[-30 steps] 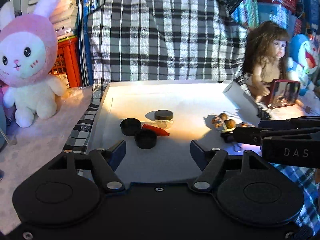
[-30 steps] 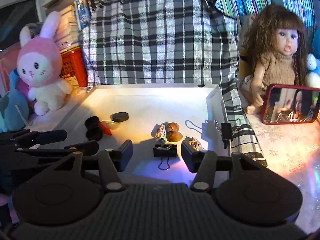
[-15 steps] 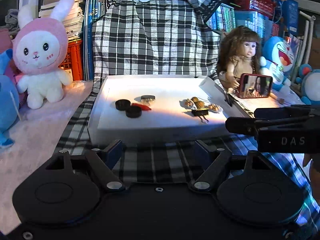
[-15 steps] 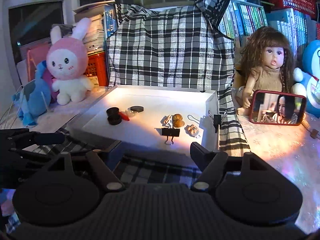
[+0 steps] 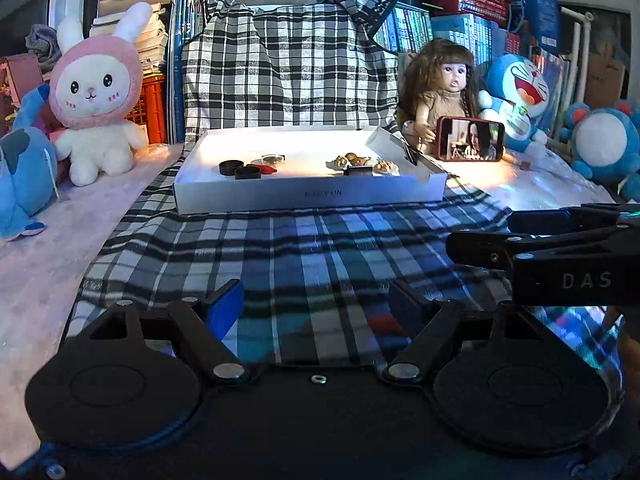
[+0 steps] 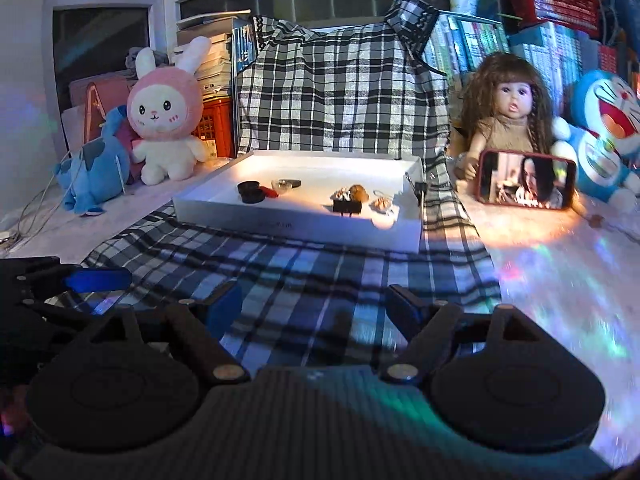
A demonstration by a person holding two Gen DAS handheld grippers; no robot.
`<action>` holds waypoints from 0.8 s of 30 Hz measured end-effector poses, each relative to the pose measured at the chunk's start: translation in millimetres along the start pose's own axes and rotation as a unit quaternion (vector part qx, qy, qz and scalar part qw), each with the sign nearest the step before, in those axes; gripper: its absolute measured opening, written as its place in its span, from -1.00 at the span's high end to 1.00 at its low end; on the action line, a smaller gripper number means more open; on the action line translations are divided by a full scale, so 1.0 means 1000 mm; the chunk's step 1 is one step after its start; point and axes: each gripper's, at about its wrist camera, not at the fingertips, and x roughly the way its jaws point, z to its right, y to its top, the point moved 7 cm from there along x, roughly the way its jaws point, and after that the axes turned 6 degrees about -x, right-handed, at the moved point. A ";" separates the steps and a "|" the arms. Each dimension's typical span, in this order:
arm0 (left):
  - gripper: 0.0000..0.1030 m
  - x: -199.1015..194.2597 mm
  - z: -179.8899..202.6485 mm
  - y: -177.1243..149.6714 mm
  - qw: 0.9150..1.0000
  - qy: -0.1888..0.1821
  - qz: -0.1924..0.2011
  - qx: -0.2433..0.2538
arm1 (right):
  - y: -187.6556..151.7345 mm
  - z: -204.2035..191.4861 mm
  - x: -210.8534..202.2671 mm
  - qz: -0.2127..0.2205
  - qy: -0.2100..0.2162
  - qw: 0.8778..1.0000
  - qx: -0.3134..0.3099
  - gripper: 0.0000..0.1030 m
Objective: Organize rigid objects
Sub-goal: 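Withdraw both tools from the tray toward the remaining items on the cloth, then grasp a black round cap with the right tool while the left tool grasps a red-handled item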
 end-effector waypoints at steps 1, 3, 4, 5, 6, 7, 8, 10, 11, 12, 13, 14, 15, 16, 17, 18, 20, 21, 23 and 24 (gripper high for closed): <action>-0.52 -0.003 0.000 -0.002 1.000 0.001 0.002 0.004 | -0.004 -0.001 -0.005 0.000 0.003 1.000 0.006 -0.70; -0.52 -0.009 -0.002 -0.008 1.000 0.007 0.005 0.006 | -0.011 -0.003 -0.012 0.002 0.008 1.000 0.013 -0.70; -0.52 -0.010 -0.005 -0.009 1.000 0.010 0.005 0.002 | -0.015 -0.005 -0.015 0.003 0.007 1.000 0.015 -0.70; -0.52 -0.012 -0.007 -0.011 1.000 0.011 0.004 -0.004 | -0.018 -0.007 -0.018 0.003 0.005 1.000 0.014 -0.70; -0.52 -0.014 -0.011 -0.012 1.000 0.012 0.004 -0.011 | -0.021 -0.010 -0.021 0.003 0.006 1.000 0.013 -0.70; -0.52 -0.015 -0.014 -0.013 1.000 0.013 0.003 -0.019 | -0.024 -0.013 -0.023 0.002 0.006 1.000 0.010 -0.70; -0.52 -0.016 -0.018 -0.013 1.000 0.014 0.003 -0.027 | -0.028 -0.016 -0.025 0.001 0.008 1.000 0.007 -0.70; -0.52 -0.018 -0.024 -0.015 0.999 0.018 0.004 -0.040 | -0.036 -0.025 -0.027 -0.004 0.014 1.000 0.001 -0.70; -0.52 -0.019 -0.027 -0.015 0.999 0.021 0.005 -0.047 | -0.041 -0.031 -0.028 -0.009 0.016 1.000 -0.002 -0.70; -0.52 -0.020 -0.029 -0.016 0.998 0.022 0.006 -0.052 | -0.045 -0.038 -0.028 -0.012 0.022 1.000 -0.006 -0.70; -0.52 -0.020 -0.032 -0.016 0.998 0.023 0.006 -0.056 | -0.051 -0.046 -0.029 -0.014 0.033 0.999 -0.011 -0.69; -0.52 -0.021 -0.033 -0.015 0.998 0.023 0.006 -0.060 | -0.054 -0.054 -0.030 -0.017 0.038 0.999 -0.017 -0.68; -0.52 -0.021 -0.034 -0.016 0.998 0.023 0.006 -0.062 | -0.057 -0.060 -0.030 -0.017 0.038 0.999 -0.024 -0.65; -0.52 -0.021 -0.034 -0.016 0.998 0.022 0.006 -0.063 | -0.059 -0.065 -0.031 -0.013 0.033 0.999 -0.034 -0.60; -0.52 -0.021 -0.034 -0.016 0.998 0.022 0.006 -0.063 | -0.059 -0.070 -0.031 -0.008 0.027 0.999 -0.045 -0.57; -0.52 -0.022 -0.034 -0.016 0.998 0.021 0.007 -0.063 | -0.059 -0.073 -0.032 -0.005 0.023 0.999 -0.049 -0.51; -0.52 -0.022 -0.032 -0.016 0.998 0.018 0.008 -0.063 | -0.057 -0.073 -0.031 -0.001 0.022 0.999 -0.041 -0.37; -0.52 -0.022 -0.031 -0.016 0.998 0.017 0.008 -0.063 | -0.056 -0.072 -0.030 -0.001 0.020 0.999 -0.035 -0.19; -0.52 -0.022 -0.027 -0.016 0.998 0.012 0.008 -0.063 | -0.056 -0.069 -0.030 -0.001 0.013 0.999 -0.030 0.09; -0.52 -0.021 -0.026 -0.016 0.998 0.009 0.008 -0.062 | -0.055 -0.067 -0.030 -0.001 0.010 1.000 -0.030 0.30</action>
